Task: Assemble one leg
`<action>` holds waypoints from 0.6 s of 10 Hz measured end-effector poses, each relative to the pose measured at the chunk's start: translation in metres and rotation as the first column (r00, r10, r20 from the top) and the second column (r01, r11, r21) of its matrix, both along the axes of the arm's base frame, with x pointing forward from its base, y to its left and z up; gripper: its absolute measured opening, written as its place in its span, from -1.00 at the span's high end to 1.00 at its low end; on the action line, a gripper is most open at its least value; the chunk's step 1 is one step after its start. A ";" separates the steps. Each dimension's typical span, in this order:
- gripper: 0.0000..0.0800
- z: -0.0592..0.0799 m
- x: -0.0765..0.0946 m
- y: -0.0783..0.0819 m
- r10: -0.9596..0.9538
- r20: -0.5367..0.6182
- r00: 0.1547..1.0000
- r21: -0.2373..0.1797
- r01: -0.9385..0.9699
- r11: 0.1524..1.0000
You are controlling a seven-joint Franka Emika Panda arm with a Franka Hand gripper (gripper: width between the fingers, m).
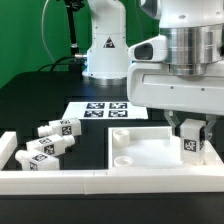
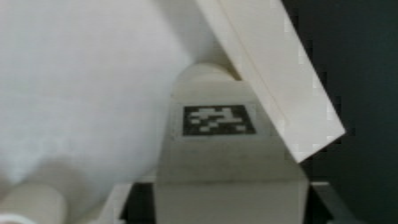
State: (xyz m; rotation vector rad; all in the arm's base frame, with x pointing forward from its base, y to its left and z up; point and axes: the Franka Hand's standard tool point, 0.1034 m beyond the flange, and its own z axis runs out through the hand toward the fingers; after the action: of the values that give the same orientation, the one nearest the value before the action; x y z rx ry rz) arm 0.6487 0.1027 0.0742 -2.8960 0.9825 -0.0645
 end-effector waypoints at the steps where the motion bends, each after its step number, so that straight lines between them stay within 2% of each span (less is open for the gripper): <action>1: 0.29 0.000 -0.001 0.000 -0.092 -0.011 0.996 0.010 0.092 0.996; 4: 0.29 -0.001 -0.002 -0.001 -0.306 -0.037 0.951 0.022 0.307 0.952; 6: 0.28 -0.002 -0.004 0.000 -0.459 -0.059 0.887 0.033 0.461 0.887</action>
Offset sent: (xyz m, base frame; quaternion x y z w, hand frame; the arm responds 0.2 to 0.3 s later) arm -0.0003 0.0025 0.0020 -0.0002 0.0038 0.1453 0.9894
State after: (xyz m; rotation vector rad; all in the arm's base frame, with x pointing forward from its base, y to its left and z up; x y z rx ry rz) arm 0.6447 0.1028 0.0725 -2.5659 1.6370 0.0018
